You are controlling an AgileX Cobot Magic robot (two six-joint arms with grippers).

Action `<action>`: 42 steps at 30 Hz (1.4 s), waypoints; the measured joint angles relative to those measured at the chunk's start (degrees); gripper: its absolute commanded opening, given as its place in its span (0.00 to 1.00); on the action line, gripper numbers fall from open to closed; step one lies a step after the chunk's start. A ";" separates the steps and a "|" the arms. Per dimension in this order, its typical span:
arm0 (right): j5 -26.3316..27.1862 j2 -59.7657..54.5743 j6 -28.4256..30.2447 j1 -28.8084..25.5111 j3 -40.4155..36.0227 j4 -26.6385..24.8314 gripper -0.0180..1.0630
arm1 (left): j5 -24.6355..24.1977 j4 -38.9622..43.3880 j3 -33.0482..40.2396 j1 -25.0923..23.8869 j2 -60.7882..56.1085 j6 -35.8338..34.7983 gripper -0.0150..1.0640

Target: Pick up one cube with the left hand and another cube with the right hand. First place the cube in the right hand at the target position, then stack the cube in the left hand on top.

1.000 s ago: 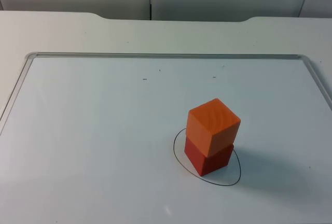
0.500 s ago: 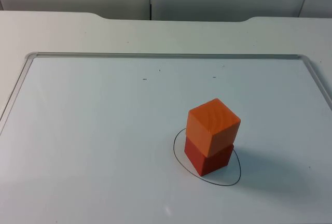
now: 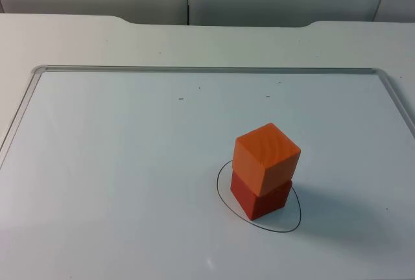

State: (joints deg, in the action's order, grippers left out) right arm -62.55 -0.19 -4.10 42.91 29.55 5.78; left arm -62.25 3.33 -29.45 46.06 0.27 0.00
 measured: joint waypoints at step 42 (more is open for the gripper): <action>0.00 0.00 2.17 0.00 0.00 -1.41 0.99 | 0.00 0.00 0.00 0.00 0.00 0.00 0.99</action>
State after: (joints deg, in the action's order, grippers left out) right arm -62.55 -0.19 -1.93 42.91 29.55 4.37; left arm -62.25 3.33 -29.45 46.06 0.27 0.00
